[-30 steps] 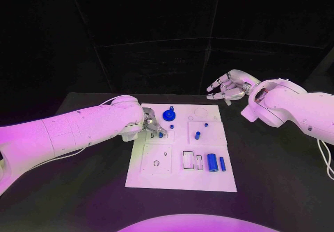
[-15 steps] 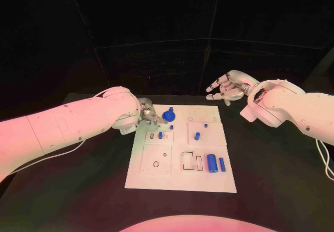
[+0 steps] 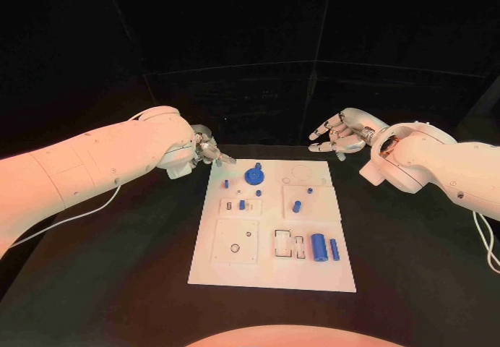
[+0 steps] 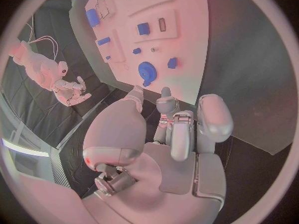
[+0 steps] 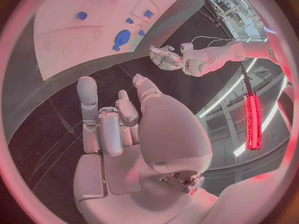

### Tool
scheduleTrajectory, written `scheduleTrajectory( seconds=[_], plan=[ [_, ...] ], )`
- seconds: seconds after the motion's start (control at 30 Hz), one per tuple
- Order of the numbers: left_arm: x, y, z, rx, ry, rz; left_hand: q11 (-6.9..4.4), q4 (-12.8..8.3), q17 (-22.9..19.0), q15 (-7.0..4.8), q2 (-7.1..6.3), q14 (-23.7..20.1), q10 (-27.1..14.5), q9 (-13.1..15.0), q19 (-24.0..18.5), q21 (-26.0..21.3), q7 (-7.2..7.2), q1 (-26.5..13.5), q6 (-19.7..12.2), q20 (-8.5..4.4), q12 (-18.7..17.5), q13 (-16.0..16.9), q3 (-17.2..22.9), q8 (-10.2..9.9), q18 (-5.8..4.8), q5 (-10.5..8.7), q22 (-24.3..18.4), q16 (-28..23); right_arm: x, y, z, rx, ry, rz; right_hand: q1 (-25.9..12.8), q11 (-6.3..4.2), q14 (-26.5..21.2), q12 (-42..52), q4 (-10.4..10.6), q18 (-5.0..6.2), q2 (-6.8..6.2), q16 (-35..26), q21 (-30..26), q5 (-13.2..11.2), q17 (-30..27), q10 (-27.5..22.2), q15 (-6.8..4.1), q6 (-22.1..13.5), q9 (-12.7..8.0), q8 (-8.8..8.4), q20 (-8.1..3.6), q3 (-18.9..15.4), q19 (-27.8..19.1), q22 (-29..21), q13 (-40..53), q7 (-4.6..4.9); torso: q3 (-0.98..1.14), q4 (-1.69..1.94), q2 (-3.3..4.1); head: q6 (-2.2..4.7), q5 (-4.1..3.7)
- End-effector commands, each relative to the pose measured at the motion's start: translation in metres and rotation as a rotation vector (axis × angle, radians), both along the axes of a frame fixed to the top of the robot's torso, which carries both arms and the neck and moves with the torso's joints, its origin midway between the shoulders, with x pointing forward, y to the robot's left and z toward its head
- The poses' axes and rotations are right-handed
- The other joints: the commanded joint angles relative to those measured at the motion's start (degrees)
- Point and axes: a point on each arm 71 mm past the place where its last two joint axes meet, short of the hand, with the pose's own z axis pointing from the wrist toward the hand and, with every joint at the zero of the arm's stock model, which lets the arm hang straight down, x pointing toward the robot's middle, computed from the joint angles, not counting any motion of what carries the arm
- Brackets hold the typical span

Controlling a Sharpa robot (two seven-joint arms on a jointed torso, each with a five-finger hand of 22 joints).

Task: Assemble the parts on the task board

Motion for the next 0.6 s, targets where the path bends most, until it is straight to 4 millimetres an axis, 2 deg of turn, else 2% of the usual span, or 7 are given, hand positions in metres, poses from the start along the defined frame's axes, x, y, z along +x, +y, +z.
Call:
scheduleTrajectory(
  seconds=[0.03,0.23,0.6],
  plan=[
    [0.004,0.001,-0.004,0.034,0.076,-0.030,0.30,0.04,14.29,0.52,0.09,5.84,-0.28,-0.28,-0.02,0.09,0.34,0.81,0.20,0.38,0.26,0.10,-0.56,-0.32,0.60,-0.21,0.18,0.13,0.000,0.002,0.002,0.001,-0.006,0.014,-0.23,0.09,2.44,-0.22,0.36,0.32,0.28,-0.34,-0.24,-0.07,0.00,-0.33,-0.27,-0.51,-0.09,0.40,0.07,-0.07,-0.34,-0.01,-0.04,0.08,-0.01,-0.18,0.07,0.20,0.22],
    [0.012,0.001,-0.015,0.076,0.132,-0.034,0.34,0.14,14.55,0.57,0.88,5.91,-0.17,-0.83,0.13,0.28,0.38,1.94,0.55,0.47,0.57,0.38,-1.24,-0.62,0.55,-0.20,0.51,0.28,0.000,0.003,0.002,0.002,-0.006,0.016,-0.16,0.08,2.45,-0.27,0.36,0.32,0.33,-0.34,-0.24,-0.02,0.01,-0.36,-0.27,-0.52,-0.09,0.42,0.06,-0.03,-0.33,0.00,-0.10,0.07,-0.11,-0.20,0.15,0.33,0.21],
    [0.022,-0.011,-0.030,0.140,0.121,-0.072,0.17,1.23,15.00,0.48,2.10,6.02,0.36,-1.55,0.46,0.77,0.14,2.34,1.89,0.48,1.36,1.11,-3.05,-0.57,0.45,-0.20,1.26,0.53,0.000,0.006,0.002,0.004,-0.008,0.021,-0.09,0.07,2.45,-0.25,0.36,0.32,0.37,-0.35,-0.26,0.04,-0.01,-0.36,-0.28,-0.53,-0.09,0.43,0.06,0.01,-0.32,-0.02,-0.09,0.07,-0.01,-0.25,0.16,0.06,0.47]
  ],
)
